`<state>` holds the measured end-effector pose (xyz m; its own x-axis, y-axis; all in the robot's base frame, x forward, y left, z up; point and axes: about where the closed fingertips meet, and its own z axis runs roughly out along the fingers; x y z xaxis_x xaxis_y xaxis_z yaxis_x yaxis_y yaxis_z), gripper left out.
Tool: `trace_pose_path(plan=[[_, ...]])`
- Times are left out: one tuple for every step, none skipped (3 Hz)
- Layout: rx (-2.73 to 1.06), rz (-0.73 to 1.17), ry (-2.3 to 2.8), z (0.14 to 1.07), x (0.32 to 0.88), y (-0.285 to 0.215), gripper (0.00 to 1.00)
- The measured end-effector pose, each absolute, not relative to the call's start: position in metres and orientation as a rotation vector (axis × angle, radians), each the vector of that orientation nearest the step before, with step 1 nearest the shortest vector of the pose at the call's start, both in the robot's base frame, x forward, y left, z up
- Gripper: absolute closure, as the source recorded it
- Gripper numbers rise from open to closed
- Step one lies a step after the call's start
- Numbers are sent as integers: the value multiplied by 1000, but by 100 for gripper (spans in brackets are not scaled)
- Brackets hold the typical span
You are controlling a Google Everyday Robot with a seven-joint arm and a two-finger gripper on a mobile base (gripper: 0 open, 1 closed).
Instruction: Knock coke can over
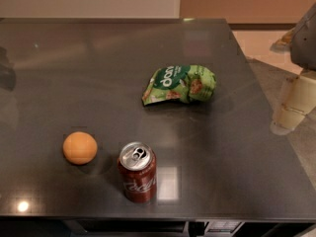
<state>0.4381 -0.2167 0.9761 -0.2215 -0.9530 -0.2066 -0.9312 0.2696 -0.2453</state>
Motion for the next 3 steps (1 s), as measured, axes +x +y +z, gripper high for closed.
trace_pose_path(plan=[[-1725,-98,2232,976,438,-217,0],[-1731,-50,2202,979,435,-211,0],[-1745,26,2121,982,429,-191,0]])
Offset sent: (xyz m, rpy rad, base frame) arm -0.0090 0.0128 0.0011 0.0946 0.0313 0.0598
